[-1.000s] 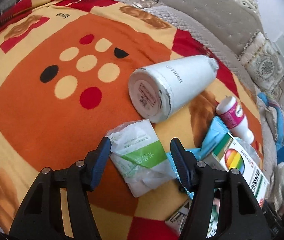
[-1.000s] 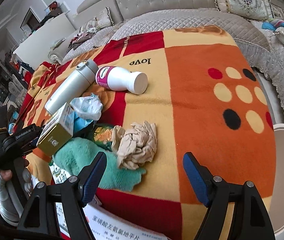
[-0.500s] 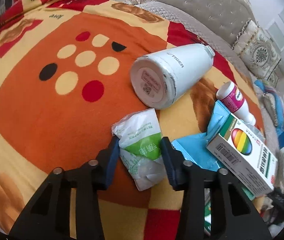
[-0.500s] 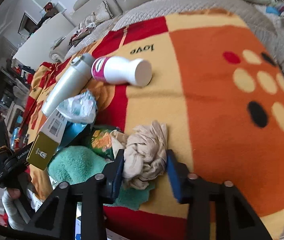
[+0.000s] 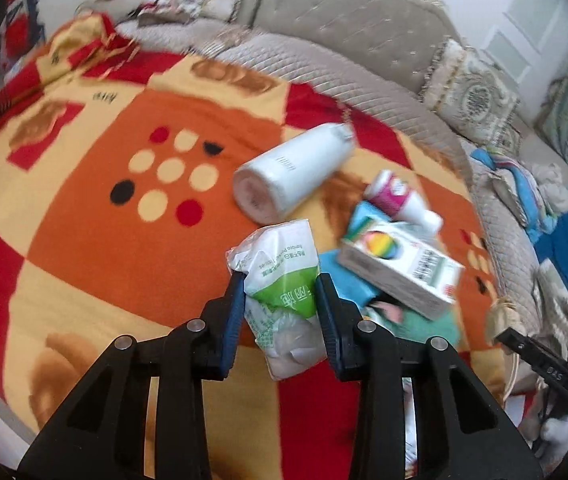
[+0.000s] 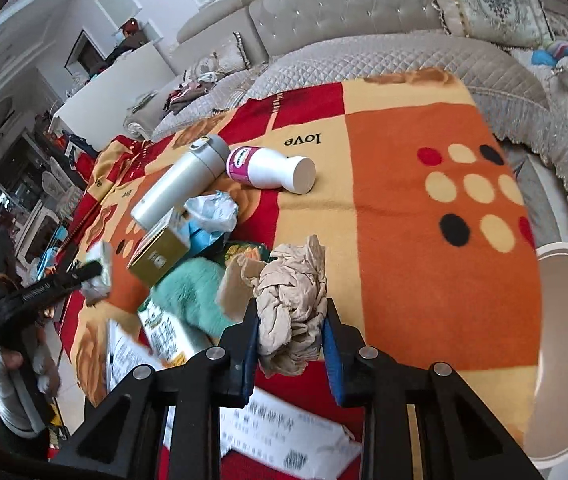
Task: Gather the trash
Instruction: 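Carry wrapper and paper over the white bin and open both tools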
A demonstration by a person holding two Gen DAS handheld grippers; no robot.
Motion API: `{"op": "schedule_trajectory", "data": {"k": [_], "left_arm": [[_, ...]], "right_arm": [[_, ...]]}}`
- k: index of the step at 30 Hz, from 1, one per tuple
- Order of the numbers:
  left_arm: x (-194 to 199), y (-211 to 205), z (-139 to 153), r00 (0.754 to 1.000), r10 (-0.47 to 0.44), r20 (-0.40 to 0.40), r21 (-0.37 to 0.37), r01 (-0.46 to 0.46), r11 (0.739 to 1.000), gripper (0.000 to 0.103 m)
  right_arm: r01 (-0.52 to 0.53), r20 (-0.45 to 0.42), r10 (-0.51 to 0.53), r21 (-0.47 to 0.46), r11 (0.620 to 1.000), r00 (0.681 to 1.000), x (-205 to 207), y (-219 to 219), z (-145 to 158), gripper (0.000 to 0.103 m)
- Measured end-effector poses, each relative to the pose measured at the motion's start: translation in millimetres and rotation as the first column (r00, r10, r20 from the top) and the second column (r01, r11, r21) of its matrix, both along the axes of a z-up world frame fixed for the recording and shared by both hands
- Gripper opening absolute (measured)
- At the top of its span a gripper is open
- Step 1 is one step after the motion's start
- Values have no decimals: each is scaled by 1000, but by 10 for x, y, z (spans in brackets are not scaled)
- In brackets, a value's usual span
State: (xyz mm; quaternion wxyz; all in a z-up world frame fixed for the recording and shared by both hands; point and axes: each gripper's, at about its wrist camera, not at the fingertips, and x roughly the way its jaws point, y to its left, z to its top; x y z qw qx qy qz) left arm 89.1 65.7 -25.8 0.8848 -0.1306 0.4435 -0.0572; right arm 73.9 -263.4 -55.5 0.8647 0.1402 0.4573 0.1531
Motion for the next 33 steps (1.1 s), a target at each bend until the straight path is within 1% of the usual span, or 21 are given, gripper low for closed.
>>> {"op": "schedule_trajectory", "data": {"k": [5,9,17,21,27,29,33], "left_arm": [[-156,-219,215,997,-68,42,-1,68,998,33],[-303,-473,357,989,-126,82,23,125,992,33],[-428,-1049,462,966,-241,99,50,237,970,33],[-466,-1398,478,948,-303,101,64,297,953,33],[-490,-1956,438,914,-395,88,87,388,918,33],[-490,-2161,419,902,-425,84,100,416,904,33],[-476,-2505,368,880,-471,70,106,462,880,33]], "right_arm": [[3,15,-3,-13,1000,1000,-148,-21,30,27],[8,25,-8,-5,1000,1000,-233,-44,70,27],[44,54,-44,-5,999,998,-479,-205,170,27],[85,60,-83,-22,996,995,-606,-371,190,27],[155,61,-152,-45,987,987,-765,-725,211,27],[180,63,-177,-61,982,982,-817,-844,208,27],[241,54,-238,-64,968,970,-917,-1152,176,27]]}}
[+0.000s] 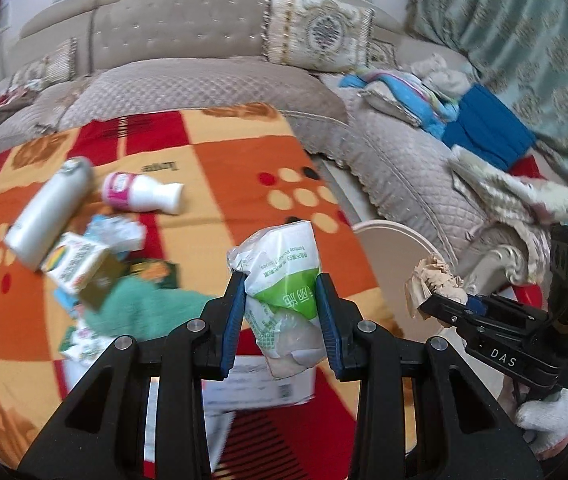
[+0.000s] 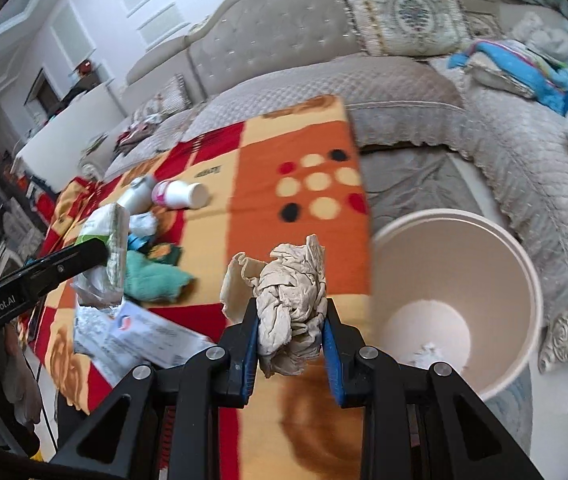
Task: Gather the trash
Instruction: 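Carry wrapper and paper over the white bin and open both tools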
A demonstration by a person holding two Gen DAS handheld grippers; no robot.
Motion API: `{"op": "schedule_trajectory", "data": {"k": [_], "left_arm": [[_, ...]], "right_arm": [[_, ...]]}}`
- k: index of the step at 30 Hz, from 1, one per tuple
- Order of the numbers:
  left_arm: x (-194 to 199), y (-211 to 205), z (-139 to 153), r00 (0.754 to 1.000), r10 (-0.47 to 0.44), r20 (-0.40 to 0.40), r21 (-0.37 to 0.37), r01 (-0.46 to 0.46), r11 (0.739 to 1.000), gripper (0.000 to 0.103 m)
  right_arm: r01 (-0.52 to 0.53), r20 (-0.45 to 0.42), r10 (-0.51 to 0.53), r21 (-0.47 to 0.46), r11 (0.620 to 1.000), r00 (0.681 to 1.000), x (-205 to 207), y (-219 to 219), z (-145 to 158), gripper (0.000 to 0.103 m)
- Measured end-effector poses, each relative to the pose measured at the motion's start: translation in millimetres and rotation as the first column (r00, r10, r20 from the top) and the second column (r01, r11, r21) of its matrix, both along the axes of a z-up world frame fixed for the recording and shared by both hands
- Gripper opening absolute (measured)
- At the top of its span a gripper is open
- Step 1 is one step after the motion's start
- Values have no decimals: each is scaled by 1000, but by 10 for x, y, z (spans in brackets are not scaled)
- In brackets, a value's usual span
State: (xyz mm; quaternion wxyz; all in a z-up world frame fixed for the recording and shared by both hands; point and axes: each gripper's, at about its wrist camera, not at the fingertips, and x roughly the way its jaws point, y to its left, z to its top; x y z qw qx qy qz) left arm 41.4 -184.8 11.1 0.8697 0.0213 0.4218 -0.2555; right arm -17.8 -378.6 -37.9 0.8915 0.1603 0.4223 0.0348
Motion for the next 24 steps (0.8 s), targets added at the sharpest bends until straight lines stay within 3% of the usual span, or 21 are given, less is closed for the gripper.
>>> {"op": "schedule_trajectory", "data": {"k": [15,24], "left_arm": [[97,-1068,-273,986,-145,-83,-25,143,989,33],[187,-1389,-458,979,-163,-123,-47,158,986,35]], "right_arm": [[154,-77,-155,-18,988,985,-175,-821,-317,27],[197,-132,-200,-36,980,971,-147,-1089,-574,27]]}}
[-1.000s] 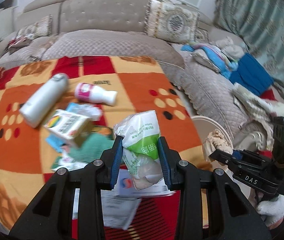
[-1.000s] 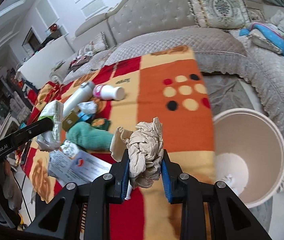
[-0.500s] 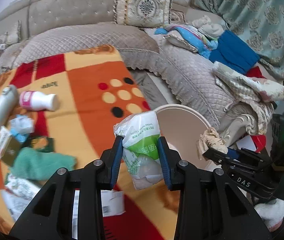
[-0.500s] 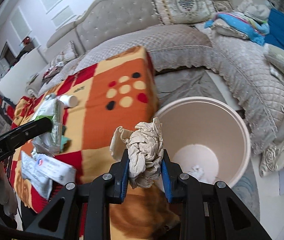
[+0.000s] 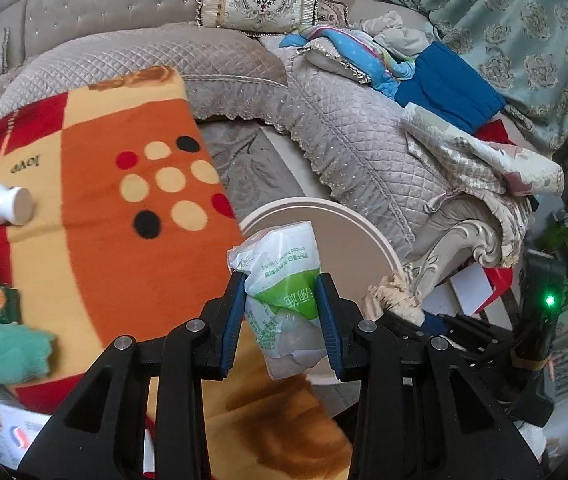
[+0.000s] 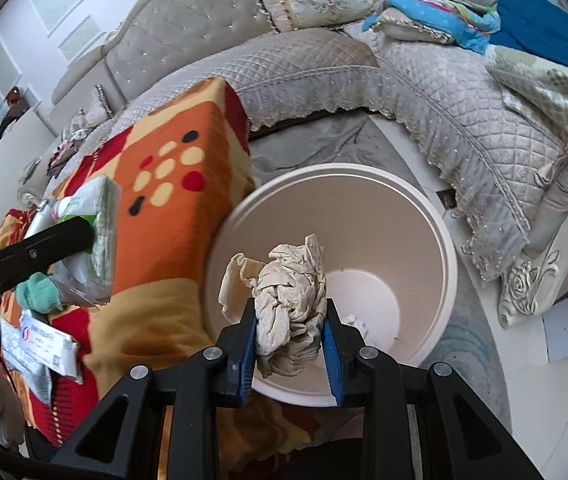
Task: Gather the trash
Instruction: 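Carry wrapper and paper over the white bin and open both tools, then move both open tools back over the remaining trash on the blanket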
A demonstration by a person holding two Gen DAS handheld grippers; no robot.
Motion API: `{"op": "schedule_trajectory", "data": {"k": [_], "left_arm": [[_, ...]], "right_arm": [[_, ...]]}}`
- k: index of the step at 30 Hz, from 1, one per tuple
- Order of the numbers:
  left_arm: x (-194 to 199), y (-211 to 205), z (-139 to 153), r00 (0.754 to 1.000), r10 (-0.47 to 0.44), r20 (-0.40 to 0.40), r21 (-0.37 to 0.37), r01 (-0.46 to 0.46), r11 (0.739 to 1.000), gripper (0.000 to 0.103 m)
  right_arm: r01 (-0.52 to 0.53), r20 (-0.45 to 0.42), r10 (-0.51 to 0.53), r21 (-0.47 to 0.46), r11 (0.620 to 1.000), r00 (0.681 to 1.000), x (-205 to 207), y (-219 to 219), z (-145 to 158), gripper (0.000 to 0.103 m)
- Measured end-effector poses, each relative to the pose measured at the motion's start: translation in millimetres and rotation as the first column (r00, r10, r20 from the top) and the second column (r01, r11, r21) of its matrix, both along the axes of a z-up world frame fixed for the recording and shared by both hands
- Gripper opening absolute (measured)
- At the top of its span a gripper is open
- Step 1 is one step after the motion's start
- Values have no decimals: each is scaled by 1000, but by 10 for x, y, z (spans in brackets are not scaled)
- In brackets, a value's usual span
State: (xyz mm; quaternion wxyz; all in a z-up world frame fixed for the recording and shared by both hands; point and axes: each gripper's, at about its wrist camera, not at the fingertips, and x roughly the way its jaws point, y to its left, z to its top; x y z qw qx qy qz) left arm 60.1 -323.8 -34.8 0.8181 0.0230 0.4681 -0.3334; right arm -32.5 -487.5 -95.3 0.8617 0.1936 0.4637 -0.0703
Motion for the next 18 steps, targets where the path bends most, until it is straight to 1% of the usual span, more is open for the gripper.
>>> {"op": "schedule_trajectory", "data": {"k": [1,2,3,5,6,7,9,12,18], "left_arm": [[16,-21,-13,1000,3,-5,-8,-3,1000,36],[36,-42,-26,1000,4,-14,-20,-4,1000,38],[55,-55,-34,1000,3,-23,-32,-3,999,43],[91,-93,-48,999,-5,-43,-63,2,998,50],[99,-107,-48,999,-2,-46,-69,-1,998,57],[107,-113,-45,999,1,-51,-75,-5,997,58],[98,-123,-32,999,-5,-54,-76,1,997,58],[74,-107,-3,999,0,-32,-61,-1,998,58],[41,-24,11,1000,29,-2,-25,-29,999,58]], "right_arm": [[2,-4,-2,0,1000,1000,3,-13,-18,27],[8,-8,-7,5,1000,1000,6,-44,-46,29],[15,-11,-15,7,1000,1000,7,-59,-65,40],[35,-11,-35,-9,999,999,-1,-86,-89,53],[41,-5,-41,-29,999,999,-5,-92,-87,54],[41,-4,-41,-46,998,999,-12,-97,-89,54],[45,-10,-46,-56,997,999,-24,-118,-104,54],[48,-16,-48,-26,999,999,-55,-161,-140,54],[33,-17,-33,-19,999,999,-31,-104,-133,55]]}}
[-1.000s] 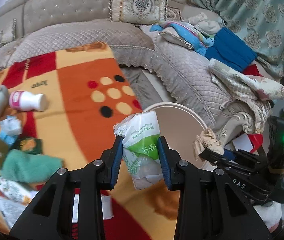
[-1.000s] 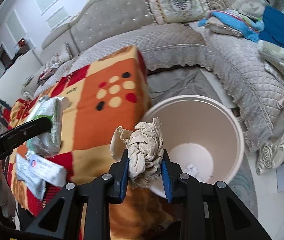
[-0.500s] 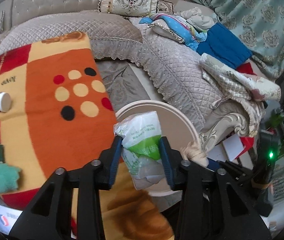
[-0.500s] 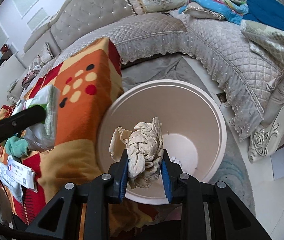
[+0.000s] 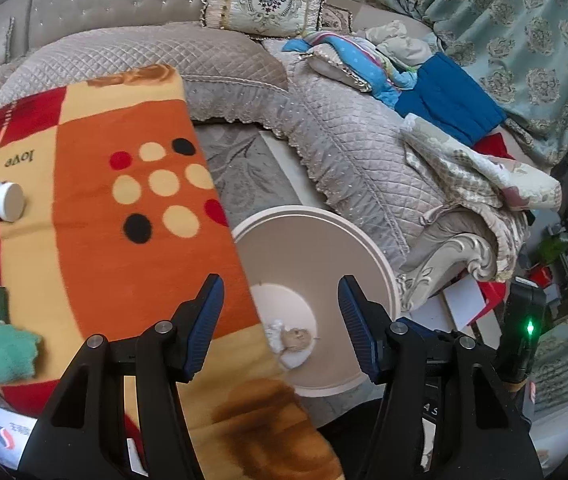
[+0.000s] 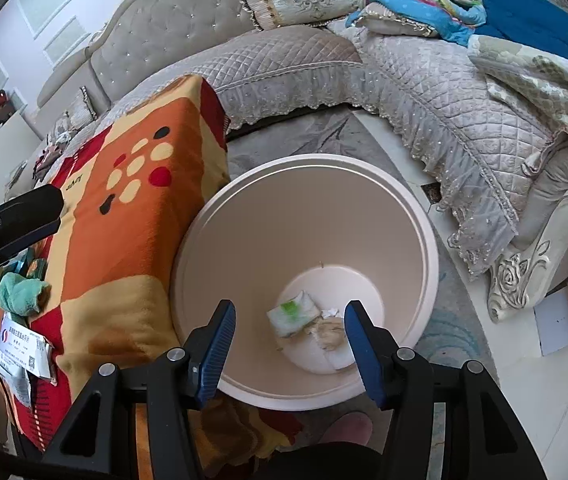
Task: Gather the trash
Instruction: 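Move both open tools back over the remaining trash on the blanket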
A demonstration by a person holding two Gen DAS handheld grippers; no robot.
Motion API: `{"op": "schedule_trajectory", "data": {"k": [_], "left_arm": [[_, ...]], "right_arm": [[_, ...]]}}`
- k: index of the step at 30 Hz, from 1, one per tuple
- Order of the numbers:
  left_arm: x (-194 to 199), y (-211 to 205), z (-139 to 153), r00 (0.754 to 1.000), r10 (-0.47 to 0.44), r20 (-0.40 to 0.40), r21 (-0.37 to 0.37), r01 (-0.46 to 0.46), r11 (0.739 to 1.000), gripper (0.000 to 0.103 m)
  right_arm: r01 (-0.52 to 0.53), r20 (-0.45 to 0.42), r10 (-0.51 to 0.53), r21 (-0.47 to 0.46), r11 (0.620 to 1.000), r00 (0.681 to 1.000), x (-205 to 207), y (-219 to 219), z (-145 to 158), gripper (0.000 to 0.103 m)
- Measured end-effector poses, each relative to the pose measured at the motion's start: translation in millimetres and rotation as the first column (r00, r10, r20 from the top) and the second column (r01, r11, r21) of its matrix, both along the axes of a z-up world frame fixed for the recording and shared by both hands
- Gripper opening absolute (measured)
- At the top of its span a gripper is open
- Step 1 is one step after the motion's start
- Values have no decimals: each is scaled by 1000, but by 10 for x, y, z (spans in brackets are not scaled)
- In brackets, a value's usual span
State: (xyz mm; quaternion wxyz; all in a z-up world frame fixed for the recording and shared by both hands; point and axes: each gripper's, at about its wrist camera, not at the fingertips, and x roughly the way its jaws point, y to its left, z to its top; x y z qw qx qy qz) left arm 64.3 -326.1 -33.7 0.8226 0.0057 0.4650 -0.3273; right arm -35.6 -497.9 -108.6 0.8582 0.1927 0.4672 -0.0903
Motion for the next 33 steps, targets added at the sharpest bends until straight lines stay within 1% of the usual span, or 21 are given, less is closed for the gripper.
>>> {"op": "schedule_trajectory", "data": {"k": [5,11,12,14,15,20,25,29,33], "left_arm": [[-38,79,30,999,14,34,25,-15,1000,58],[-105,298,87,997,46,62,41,-48,998,58],[-113,343,99,997,53,64,43,-55,998,58],[-137,450,125,996,66,65,48,-69,996,58],[-150,507,140,995,72,68,47,-75,996,58],[-208,856,212,992,106,69,44,-109,993,58],[-255,1287,256,987,144,73,61,-148,987,58],[-273,1695,273,979,191,69,71,-195,978,58],[-296,2127,282,965,250,79,85,-256,963,58]], "right_arm": [[-22,12,22,-15,1000,1000,13,126,60,55],[-27,41,28,-17,999,999,8,252,178,56],[-32,45,32,-13,999,998,10,282,200,56],[-43,54,43,-2,999,998,20,343,242,62],[-57,64,57,9,998,996,21,402,278,63],[-129,84,128,8,992,988,62,698,395,64],[-208,93,206,13,978,974,133,1046,461,64],[-266,94,263,20,964,960,191,1318,475,66],[-320,83,317,25,947,945,253,1576,455,66]]}}
